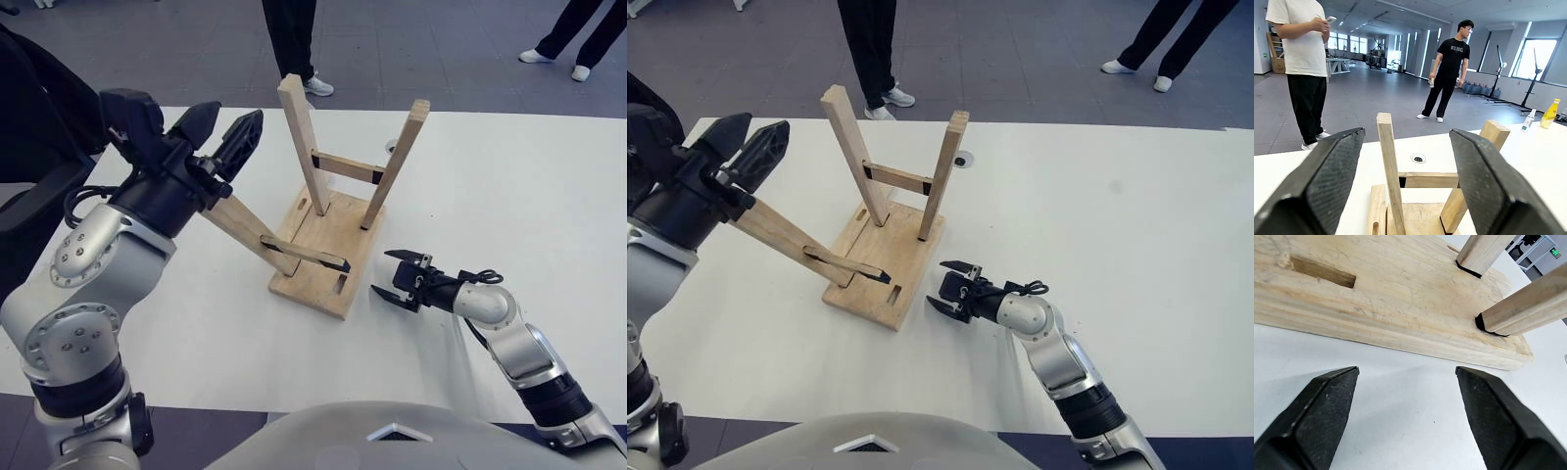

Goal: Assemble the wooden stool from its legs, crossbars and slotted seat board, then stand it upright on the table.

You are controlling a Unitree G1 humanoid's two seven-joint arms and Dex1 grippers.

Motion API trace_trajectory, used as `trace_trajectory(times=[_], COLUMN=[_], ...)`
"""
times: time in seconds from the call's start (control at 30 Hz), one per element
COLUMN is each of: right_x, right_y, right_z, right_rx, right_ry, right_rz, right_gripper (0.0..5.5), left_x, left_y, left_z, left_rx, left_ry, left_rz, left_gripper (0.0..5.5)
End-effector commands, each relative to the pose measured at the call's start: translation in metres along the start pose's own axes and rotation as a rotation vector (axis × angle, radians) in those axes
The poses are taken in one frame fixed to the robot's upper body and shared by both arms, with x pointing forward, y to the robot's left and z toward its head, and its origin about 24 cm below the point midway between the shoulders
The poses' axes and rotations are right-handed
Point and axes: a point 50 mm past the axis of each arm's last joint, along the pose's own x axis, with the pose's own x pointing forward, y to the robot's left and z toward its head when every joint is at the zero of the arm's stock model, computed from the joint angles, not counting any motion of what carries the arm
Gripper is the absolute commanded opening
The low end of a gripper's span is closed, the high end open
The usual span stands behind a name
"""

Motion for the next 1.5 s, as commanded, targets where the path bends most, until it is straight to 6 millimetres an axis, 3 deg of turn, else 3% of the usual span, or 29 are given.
trace_trajectory(times=[0.03, 0.27, 0.33, 0.4, 0.5, 0.6, 0.7, 0.8, 0.93, 1.17, 1.37, 1.5], right_x=[0.0, 0.0, 0.0, 0.0, -0.001, -0.003, -0.004, -0.005, -0.005, -0.006, -0.006, -0.007], right_y=[-0.002, -0.002, -0.004, -0.005, -0.007, -0.008, -0.011, -0.014, -0.014, -0.016, -0.018, -0.018], right_z=[-0.002, -0.006, -0.006, -0.005, -0.006, -0.006, -0.007, -0.008, -0.008, -0.008, -0.007, -0.009], right_rx=[-0.017, -0.03, -0.035, -0.039, -0.043, -0.048, -0.056, -0.064, -0.068, -0.076, -0.077, -0.072], right_ry=[0.022, 0.04, 0.039, 0.038, 0.041, 0.045, 0.049, 0.055, 0.058, 0.061, 0.061, 0.065], right_rz=[-0.002, -0.001, -0.004, -0.007, -0.011, -0.011, -0.01, -0.01, -0.01, -0.005, -0.003, -0.003], right_gripper=[3.65, 3.65, 3.65, 3.65, 3.65, 3.65, 3.65, 3.65, 3.65, 3.65, 3.65, 3.65], left_x=[0.009, 0.008, 0.0, -0.015, -0.042, -0.065, -0.077, -0.084, -0.081, -0.061, -0.052, -0.033], left_y=[0.005, -0.011, 0.013, 0.051, 0.085, 0.097, 0.077, 0.056, 0.045, 0.044, 0.043, 0.035], left_z=[0.002, 0.067, 0.079, 0.074, 0.045, -0.014, -0.082, -0.123, -0.143, -0.172, -0.19, -0.196], left_rx=[0.029, -0.004, 0.028, 0.091, 0.14, 0.216, 0.243, 0.238, 0.218, 0.267, 0.304, 0.298], left_ry=[0.051, -0.337, -0.427, -0.42, -0.331, -0.112, 0.154, 0.308, 0.372, 0.46, 0.504, 0.474], left_rz=[-0.027, -0.158, -0.025, 0.158, 0.289, 0.315, 0.21, 0.107, 0.036, -0.018, -0.047, -0.07], left_gripper=[3.23, 3.23, 3.23, 3.23, 3.23, 3.23, 3.23, 3.23, 3.23, 3.23, 3.23, 3.23])
